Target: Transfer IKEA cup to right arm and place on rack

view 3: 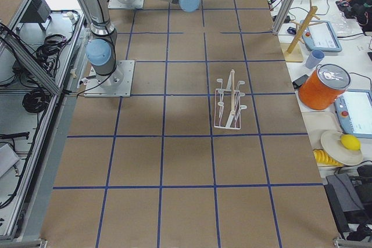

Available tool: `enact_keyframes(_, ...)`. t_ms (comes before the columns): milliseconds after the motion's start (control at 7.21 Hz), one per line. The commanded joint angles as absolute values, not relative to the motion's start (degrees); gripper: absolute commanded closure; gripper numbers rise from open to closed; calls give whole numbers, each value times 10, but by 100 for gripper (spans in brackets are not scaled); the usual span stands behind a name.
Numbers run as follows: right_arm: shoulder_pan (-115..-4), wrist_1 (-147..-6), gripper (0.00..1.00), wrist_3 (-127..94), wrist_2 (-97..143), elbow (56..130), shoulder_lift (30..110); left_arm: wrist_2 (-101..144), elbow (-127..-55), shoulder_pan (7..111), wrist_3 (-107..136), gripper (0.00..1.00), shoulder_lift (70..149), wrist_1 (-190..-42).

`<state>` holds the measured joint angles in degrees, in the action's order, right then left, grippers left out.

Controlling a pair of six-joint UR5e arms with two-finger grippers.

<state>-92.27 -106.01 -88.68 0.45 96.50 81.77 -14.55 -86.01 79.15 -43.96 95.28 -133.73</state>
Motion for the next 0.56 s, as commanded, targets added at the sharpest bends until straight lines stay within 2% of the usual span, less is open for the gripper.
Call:
enact_keyframes(0,-923,-1067,100,-888,13,965,817,-146,-860,792,-439,100,952,-1338)
enact_keyframes(139,-923,-1067,100,-888,14,964,816,-146,-860,792,-435,36,953,-1338)
enact_keyframes(278,-922,-1066,100,-889,14,964,815,-146,-860,792,-438,0,953,-1337)
enact_keyframes(416,-918,-1067,100,-894,14,963,815,-146,-860,792,-435,0,954,-1337)
